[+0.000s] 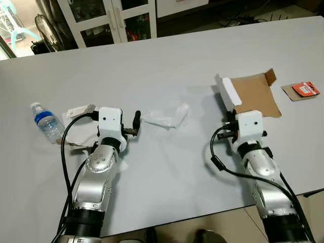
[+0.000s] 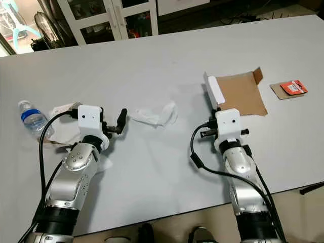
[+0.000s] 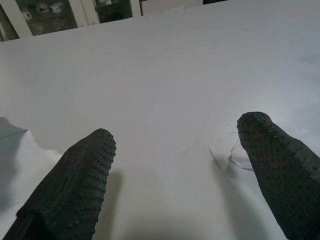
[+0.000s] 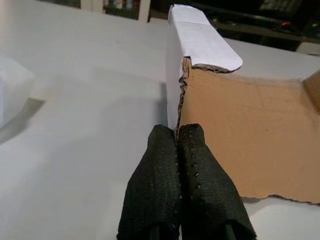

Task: Picking trash to rubbish bin

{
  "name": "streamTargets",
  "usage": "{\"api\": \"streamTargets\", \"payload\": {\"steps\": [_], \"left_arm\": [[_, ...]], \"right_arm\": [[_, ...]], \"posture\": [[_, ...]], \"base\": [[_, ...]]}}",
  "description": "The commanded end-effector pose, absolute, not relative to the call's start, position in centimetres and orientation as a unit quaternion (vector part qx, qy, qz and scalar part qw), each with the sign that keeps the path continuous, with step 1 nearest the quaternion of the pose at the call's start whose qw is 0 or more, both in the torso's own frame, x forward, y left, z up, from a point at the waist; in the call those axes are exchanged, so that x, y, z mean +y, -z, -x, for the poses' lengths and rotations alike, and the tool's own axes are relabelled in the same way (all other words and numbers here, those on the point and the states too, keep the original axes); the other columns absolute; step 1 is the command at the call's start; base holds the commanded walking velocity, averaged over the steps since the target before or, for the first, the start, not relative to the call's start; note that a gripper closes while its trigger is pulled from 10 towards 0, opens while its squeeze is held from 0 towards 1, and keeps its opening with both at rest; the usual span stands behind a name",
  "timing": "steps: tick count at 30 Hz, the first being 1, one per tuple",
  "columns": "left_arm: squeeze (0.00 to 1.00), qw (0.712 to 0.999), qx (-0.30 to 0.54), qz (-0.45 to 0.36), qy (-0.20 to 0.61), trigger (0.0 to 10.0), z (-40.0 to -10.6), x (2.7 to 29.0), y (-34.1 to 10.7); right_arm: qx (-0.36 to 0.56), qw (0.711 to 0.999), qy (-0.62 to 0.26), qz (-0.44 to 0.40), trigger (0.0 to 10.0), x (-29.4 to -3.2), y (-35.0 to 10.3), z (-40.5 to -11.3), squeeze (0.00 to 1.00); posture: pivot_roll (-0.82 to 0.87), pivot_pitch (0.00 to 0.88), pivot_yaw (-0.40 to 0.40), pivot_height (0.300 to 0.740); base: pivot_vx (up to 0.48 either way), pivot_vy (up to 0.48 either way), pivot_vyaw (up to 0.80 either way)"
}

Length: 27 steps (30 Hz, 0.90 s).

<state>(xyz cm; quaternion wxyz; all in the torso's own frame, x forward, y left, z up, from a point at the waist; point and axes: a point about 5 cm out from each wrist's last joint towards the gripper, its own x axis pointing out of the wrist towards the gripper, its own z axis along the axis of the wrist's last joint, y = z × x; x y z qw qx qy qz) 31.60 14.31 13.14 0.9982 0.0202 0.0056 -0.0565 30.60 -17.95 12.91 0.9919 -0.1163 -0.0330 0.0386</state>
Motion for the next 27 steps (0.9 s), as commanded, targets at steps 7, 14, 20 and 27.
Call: {"api": "streamTargets", "payload": {"steps": [7, 14, 20, 27], "left_arm": [[0.00, 0.998, 0.013, -0.021, 0.060, 10.0, -31.7, 14.1, -12.8], [0.00, 0.998, 0.015, -0.020, 0.063, 10.0, -31.8, 13.8, -12.7], [0.00, 0.998, 0.017, -0.020, 0.064, 10.0, -31.8, 13.7, -12.6], [0.00, 0.997, 0.019, -0.021, 0.066, 10.0, -31.8, 13.7, -12.4]], "right_arm": [[-0.042, 0.994, -0.010, 0.103, 0.0, -18.0, -14.4, -28.9, 0.00], [-0.026, 0.997, -0.010, 0.072, 0.0, -16.9, -14.4, -27.2, 0.00], [0.013, 0.999, -0.018, 0.044, 0.0, -15.5, -13.5, -25.4, 0.00], [0.041, 0.998, -0.015, 0.041, 9.9, -15.0, -13.1, -24.4, 0.00]], "posture": [[-0.06, 0.148, 0.079, 0.740], [-0.07, 0.144, 0.076, 0.740], [-0.07, 0.146, 0.074, 0.740], [-0.08, 0.147, 0.076, 0.740]], "base": [[0.000, 0.000, 0.00], [0.000, 0.000, 0.00], [0.000, 0.000, 0.00], [0.000, 0.000, 0.00]]}}
